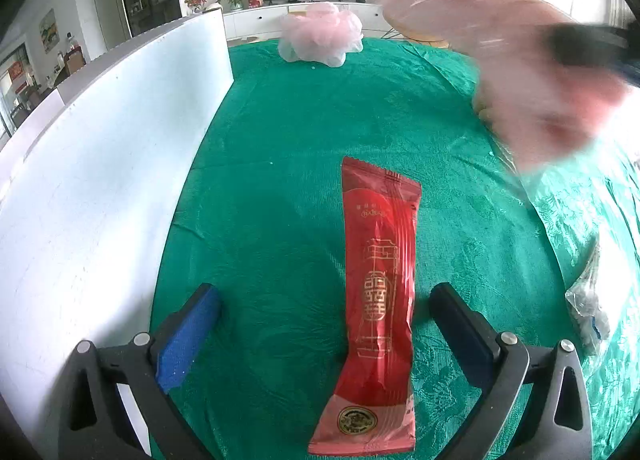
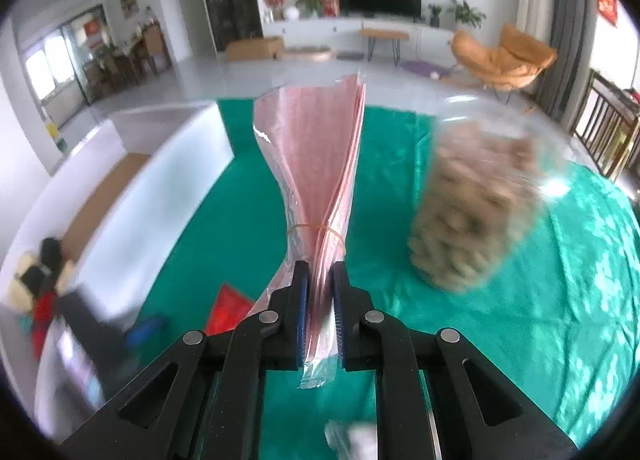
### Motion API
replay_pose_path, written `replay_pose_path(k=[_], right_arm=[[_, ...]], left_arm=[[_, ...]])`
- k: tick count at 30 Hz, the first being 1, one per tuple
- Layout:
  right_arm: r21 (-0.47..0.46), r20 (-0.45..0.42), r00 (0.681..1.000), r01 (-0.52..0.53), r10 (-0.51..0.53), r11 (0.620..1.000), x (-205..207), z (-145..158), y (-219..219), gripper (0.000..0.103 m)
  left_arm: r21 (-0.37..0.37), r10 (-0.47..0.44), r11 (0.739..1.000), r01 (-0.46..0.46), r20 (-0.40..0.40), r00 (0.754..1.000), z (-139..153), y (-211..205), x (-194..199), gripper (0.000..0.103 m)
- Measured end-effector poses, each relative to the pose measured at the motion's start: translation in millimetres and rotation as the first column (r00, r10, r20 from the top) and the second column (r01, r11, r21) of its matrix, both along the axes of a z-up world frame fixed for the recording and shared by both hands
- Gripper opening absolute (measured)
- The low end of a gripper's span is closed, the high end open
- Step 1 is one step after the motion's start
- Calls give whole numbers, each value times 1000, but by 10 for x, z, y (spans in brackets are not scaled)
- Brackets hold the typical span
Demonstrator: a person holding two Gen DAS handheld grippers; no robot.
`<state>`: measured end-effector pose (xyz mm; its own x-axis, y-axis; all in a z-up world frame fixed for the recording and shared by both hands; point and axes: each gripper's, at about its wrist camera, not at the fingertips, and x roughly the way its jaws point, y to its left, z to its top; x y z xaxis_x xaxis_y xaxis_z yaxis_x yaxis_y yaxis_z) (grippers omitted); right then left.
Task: Organize soft objects
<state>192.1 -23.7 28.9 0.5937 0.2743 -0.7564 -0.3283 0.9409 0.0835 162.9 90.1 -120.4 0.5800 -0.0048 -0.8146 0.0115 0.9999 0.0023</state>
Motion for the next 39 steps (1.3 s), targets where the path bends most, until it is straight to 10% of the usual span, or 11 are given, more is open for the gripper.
replay_pose_path(k=[8, 15, 19, 30, 39], right_arm=[[84, 50, 986, 152, -156, 985, -792, 233, -1241, 12], [15, -41, 947, 318, -317, 948, -812, -372, -2018, 16], [-41, -43, 929, 365, -366, 930, -835, -765, -2131, 70], [-90, 130, 898, 434, -421, 896, -1222, -903, -2127, 69], [147, 214, 858, 443, -466, 884, -1419, -642, -2403, 73]], left_arm=[[0, 0, 1000, 0, 0, 1000, 1, 6, -3, 103], [0, 0, 1000, 0, 0, 1000, -1, 3, -5, 103], [0, 0, 1000, 0, 0, 1000, -1, 3, -5, 103], [-1, 0, 1000, 0, 0, 1000, -2, 2, -6, 103], [-1, 0, 1000, 0, 0, 1000, -2, 3, -7, 103]])
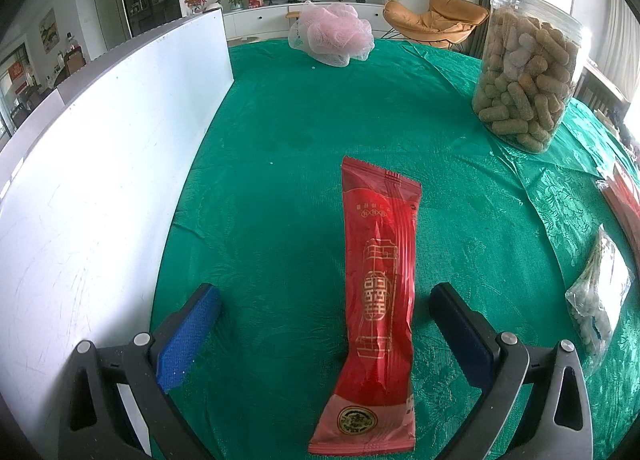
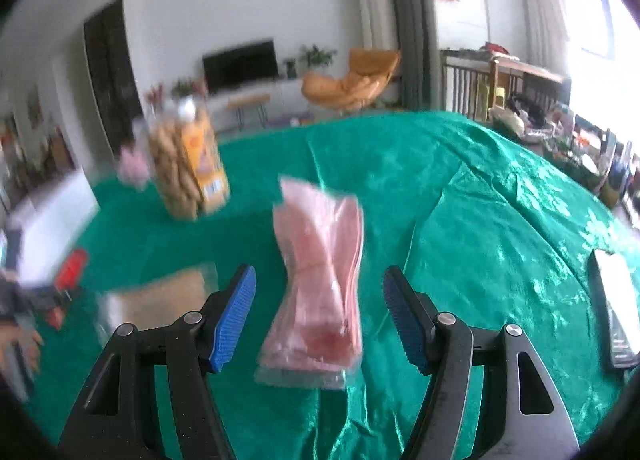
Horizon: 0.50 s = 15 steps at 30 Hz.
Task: Organize soft objects
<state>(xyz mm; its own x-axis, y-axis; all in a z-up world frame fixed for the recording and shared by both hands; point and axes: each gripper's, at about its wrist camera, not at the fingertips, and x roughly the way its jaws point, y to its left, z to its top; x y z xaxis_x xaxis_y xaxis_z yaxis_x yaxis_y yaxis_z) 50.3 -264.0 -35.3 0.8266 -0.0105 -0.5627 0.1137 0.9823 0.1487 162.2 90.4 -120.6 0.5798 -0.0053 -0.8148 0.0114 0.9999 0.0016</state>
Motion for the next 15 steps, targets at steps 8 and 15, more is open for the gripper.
replay_pose_path(k=[8, 15], right_arm=[[-21, -320, 938, -145, 131, 989, 1118, -161, 70, 75], [-82, -470, 877, -153, 97, 985, 1426, -611, 216, 79]], left_arm=[[0, 0, 1000, 0, 0, 1000, 2, 5, -1, 103], [0, 0, 1000, 0, -1, 1000, 0, 7, -2, 103]])
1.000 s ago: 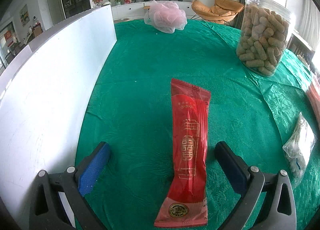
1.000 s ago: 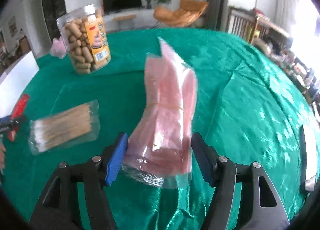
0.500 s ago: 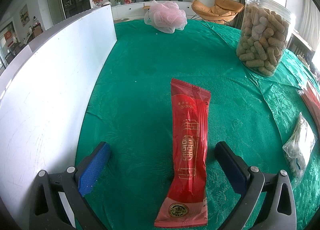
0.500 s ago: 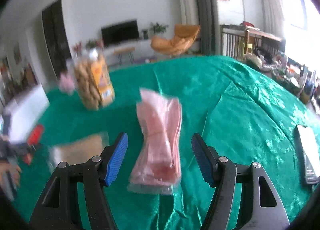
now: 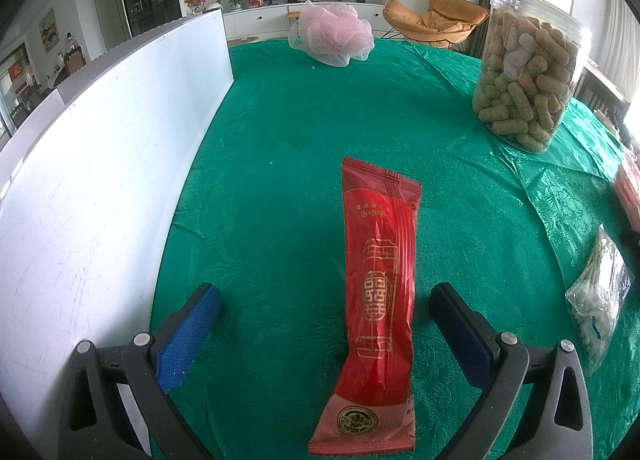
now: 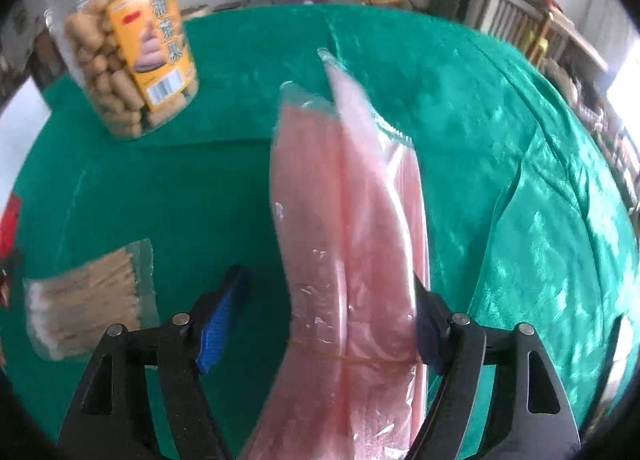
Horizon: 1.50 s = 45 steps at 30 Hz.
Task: Organize soft objects
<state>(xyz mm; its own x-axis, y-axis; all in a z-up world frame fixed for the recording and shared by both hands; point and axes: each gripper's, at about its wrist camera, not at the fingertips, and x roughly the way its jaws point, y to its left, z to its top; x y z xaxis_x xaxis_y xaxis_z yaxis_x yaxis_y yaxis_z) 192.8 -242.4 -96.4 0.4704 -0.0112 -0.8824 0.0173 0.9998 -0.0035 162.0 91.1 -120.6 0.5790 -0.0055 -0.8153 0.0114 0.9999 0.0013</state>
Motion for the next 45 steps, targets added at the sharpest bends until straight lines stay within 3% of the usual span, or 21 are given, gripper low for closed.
replay_pose_path(k=[3, 7, 9, 10, 11, 12, 13, 21, 24, 27, 30, 33, 37, 39, 40, 42, 45], right_arm=[[-28, -53, 998, -38, 37, 999, 49, -8, 45, 79], [-5, -201, 976, -83, 80, 997, 159, 25, 17, 79], [12, -246, 965, -86, 86, 996, 201, 47, -11, 77], [30, -254, 963, -87, 92, 996, 217, 72, -30, 61], [17, -264, 961, -85, 87, 996, 223, 87, -46, 17], [7, -263, 962, -78, 77, 997, 219, 126, -81, 16], [47, -256, 964, -66, 76, 997, 197, 185, -126, 14], [152, -114, 989, -78, 96, 985, -178, 808, -23, 13], [221, -47, 986, -146, 160, 964, -288, 1154, 302, 13], [295, 25, 964, -261, 266, 919, -412, 1505, 850, 13], [368, 98, 919, -391, 383, 844, -478, 1826, 1557, 13], [438, 158, 860, -502, 486, 746, -543, 2052, 2356, 13], [489, 213, 777, -610, 593, 624, -656, 2146, 3380, 18], [535, 242, 751, -631, 614, 562, -676, 2098, 3719, 43], [555, 240, 740, -635, 628, 537, -663, 2027, 3885, 79], [553, 209, 739, -629, 640, 546, -655, 1918, 4130, 79], [534, 217, 751, -626, 624, 568, -676, 1819, 4097, 79]], left_arm=[[-3, -9, 1000, 9, -14, 1000, -3, 10, 31, 103], [0, -76, 997, 78, -179, 981, 35, -11, 146, 103], [-5, -105, 994, 106, -205, 973, 65, -43, 145, 96], [-1, -124, 992, 126, -193, 973, 101, -72, 128, 76], [3, -141, 990, 144, -175, 974, 141, -102, 89, 43], [33, -137, 989, 145, -163, 977, 175, -130, 54, 25], [35, -145, 988, 153, -162, 976, 203, -141, 28, 17], [-204, -131, 971, 123, -23, 991, 694, -76, -451, 17], [-262, -116, 957, 122, 35, 993, 1004, 90, -648, 17], [-269, -81, 958, 100, 80, 993, 1302, 411, -796, 17], [-239, -1, 971, 30, 120, 993, 1580, 906, -904, 17], [-158, 107, 984, -84, 145, 984, 1743, 1470, -1016, 17], [-41, 259, 966, -255, 141, 956, 1762, 2105, -1175, 18], [40, 333, 939, -340, 124, 935, 1678, 2320, -1217, 19], [59, 373, 923, -380, 101, 922, 1590, 2438, -1234, 19], [56, 411, 908, -414, 57, 910, 1432, 2559, -1270, 19], [44, 415, 908, -416, 16, 910, 1258, 2582, -1305, 19]])
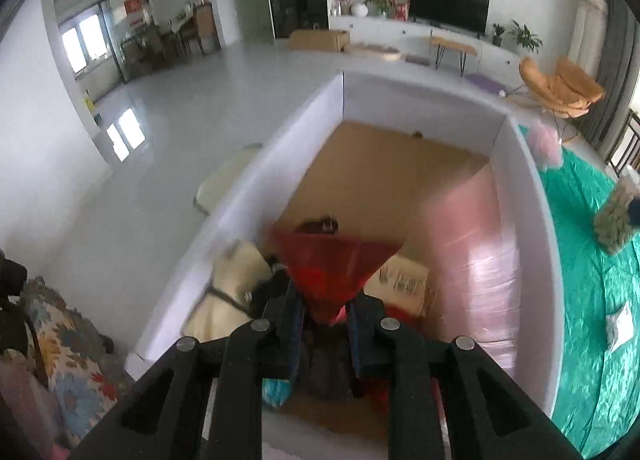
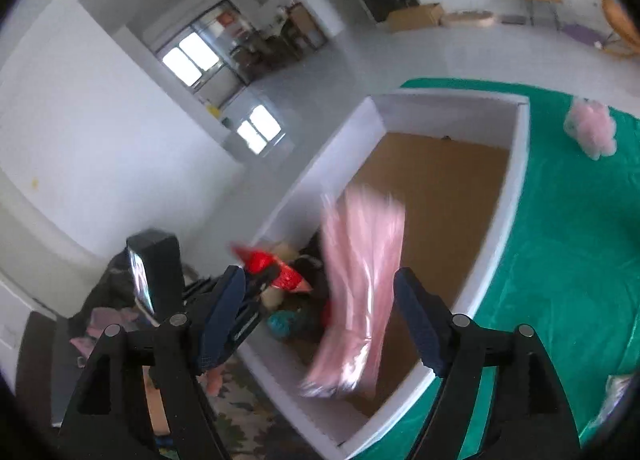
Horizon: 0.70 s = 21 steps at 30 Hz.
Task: Organize soft objects
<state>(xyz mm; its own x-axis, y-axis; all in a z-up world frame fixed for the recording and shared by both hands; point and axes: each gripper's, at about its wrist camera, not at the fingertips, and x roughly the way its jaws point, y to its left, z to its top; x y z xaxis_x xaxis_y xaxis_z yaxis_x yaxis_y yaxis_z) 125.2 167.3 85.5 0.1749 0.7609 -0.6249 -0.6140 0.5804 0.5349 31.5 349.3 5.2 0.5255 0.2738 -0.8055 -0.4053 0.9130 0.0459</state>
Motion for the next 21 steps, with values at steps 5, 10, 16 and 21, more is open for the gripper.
replay_pose_path(k=[5, 10, 16, 21], right_arm=[[-52, 131, 985, 119, -112, 991, 55, -71, -626, 80], [-143, 180, 946, 295, -268, 945, 114, -423, -1514, 80], [-170, 160, 892, 447, -423, 878, 30, -667, -2355, 79], [-195, 174, 848, 528, -500, 827, -98, -715, -2813, 79]], left_arm=[[-2, -9, 1000, 9, 11, 1000, -133, -151, 35, 20], [41, -14, 999, 13, 24, 1000, -70, -296, 159, 20], [116, -14, 993, 14, -4, 1000, -24, -312, 174, 21], [178, -25, 984, 16, 44, 999, 81, -380, 116, 102]])
